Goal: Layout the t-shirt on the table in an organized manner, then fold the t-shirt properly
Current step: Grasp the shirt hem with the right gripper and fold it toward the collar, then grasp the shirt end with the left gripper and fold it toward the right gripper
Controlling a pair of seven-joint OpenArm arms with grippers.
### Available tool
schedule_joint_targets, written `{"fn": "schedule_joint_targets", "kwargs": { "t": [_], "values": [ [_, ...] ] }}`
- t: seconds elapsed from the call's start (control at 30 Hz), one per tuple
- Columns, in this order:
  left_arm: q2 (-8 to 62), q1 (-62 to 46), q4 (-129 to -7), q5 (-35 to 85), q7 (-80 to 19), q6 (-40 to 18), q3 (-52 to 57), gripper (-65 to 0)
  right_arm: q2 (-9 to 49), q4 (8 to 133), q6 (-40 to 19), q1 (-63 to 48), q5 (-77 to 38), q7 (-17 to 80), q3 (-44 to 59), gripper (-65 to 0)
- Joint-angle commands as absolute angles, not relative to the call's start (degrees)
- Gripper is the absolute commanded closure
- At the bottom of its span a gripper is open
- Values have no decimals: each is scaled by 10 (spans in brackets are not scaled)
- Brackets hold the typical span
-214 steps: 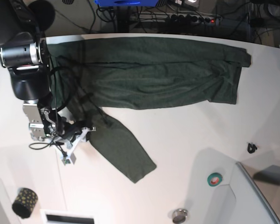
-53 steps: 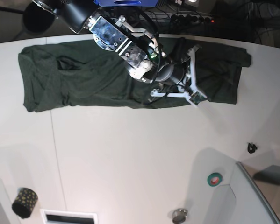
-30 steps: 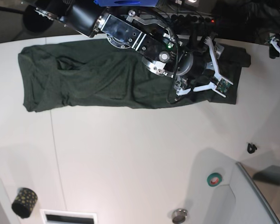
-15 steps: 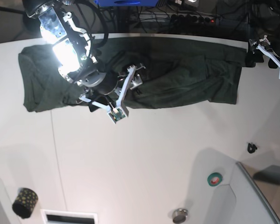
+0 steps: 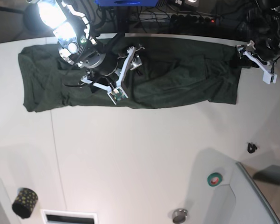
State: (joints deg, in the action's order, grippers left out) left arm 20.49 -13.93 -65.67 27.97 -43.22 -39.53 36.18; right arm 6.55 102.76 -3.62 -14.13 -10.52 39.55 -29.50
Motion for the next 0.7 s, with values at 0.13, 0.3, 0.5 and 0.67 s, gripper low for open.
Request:
{"fn": "schedule_joint_targets", "kwargs": {
  "t": [0.13, 0.3, 0.5, 0.67],
  "values": [
    [215, -139, -618, 272, -414, -400, 343, -574, 64, 1038, -37, -145, -109, 381, -295, -432],
    [212, -143, -621, 274, -419, -400, 348, -573, 64, 1037, -37, -145, -109, 381, -296, -432],
    [218, -156, -625, 274, -447, -400, 407, -574, 73, 1037, -37, -144, -109, 381, -298, -432],
    [212, -159, -667, 275, -488, -400, 419, -576, 72, 1036, -37, -141, -109, 381, -299, -432]
  ]
}}
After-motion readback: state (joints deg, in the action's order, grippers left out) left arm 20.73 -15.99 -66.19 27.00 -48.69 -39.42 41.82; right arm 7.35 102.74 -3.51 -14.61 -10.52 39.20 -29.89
